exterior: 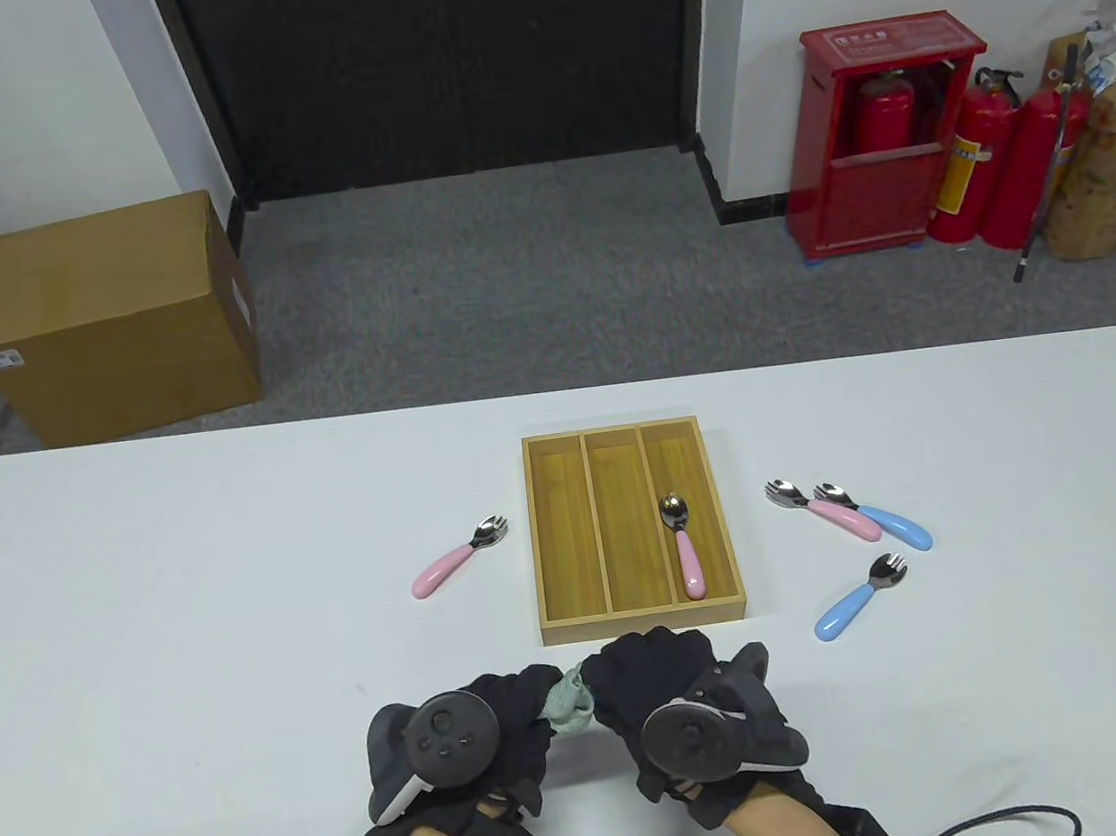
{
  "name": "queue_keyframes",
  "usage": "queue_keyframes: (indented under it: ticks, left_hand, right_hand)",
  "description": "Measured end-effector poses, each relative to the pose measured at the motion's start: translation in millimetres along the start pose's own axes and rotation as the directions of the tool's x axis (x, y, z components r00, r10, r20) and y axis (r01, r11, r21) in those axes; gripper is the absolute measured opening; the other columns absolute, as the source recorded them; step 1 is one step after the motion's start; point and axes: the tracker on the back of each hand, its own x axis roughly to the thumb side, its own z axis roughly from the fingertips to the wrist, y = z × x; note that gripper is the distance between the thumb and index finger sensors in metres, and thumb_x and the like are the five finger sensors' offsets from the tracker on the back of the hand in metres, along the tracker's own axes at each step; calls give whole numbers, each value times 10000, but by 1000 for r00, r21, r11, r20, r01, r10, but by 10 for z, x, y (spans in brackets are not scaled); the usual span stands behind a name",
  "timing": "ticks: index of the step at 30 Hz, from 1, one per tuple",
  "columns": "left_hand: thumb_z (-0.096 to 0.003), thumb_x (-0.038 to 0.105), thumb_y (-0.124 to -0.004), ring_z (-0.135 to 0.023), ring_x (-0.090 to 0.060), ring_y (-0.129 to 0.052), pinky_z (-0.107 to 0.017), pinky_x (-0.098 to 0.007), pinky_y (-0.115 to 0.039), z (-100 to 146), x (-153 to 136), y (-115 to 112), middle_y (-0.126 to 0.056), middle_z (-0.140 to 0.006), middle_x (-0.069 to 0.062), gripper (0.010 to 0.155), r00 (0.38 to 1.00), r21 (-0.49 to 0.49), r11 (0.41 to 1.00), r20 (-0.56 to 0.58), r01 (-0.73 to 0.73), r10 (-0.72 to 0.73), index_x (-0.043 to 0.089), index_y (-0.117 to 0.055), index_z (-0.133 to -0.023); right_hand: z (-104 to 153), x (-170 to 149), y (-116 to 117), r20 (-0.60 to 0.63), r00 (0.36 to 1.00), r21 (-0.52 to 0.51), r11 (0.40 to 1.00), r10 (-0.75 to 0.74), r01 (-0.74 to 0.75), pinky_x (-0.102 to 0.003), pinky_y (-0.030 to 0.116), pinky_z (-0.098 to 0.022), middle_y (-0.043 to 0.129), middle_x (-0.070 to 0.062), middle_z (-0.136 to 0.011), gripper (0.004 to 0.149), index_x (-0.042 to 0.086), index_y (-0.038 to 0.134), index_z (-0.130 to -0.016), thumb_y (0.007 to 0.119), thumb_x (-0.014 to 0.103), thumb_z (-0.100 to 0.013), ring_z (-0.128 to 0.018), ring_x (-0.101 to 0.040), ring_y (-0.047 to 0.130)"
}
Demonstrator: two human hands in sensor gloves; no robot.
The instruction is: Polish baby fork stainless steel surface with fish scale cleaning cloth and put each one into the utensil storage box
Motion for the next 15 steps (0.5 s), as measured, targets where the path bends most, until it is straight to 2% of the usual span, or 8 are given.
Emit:
queue_keyframes:
  ticks: [3,8,15]
  left_hand:
    - [-448,399,-819,-683,-309,-1007,-616,-592,-707,-6,-6,-8,-1003,-720,-40,502,1000,-9,1000,9,0,0,199,-800,-909]
    - [-420,438,-819,-594,-287,-1078,-570,-553,-778,-8,-50,48,-1072,-649,-31,523,1000,28,999,-3,-23,24,178,-873,-871]
    - [-398,483,-821,-513,-265,-1122,-518,-525,-825,1,-161,77,-1116,-575,-13,543,995,91,994,-60,-68,74,179,-932,-833]
  right_hand:
    - [11,32,-21,36,999,-10,999,31,-30,-625,699,-405,871,-211,-705,414,166,872,-741,821,287,-349,-494,-385,859]
    - [15,-28,-35,4,1000,-15,1000,-24,25,-616,710,-396,881,-205,-707,416,173,874,-748,832,303,-355,-484,-378,872]
    - [-2,-92,15,-37,999,9,999,-38,38,-606,709,-396,867,-211,-709,434,167,844,-780,788,323,-378,-471,-371,871]
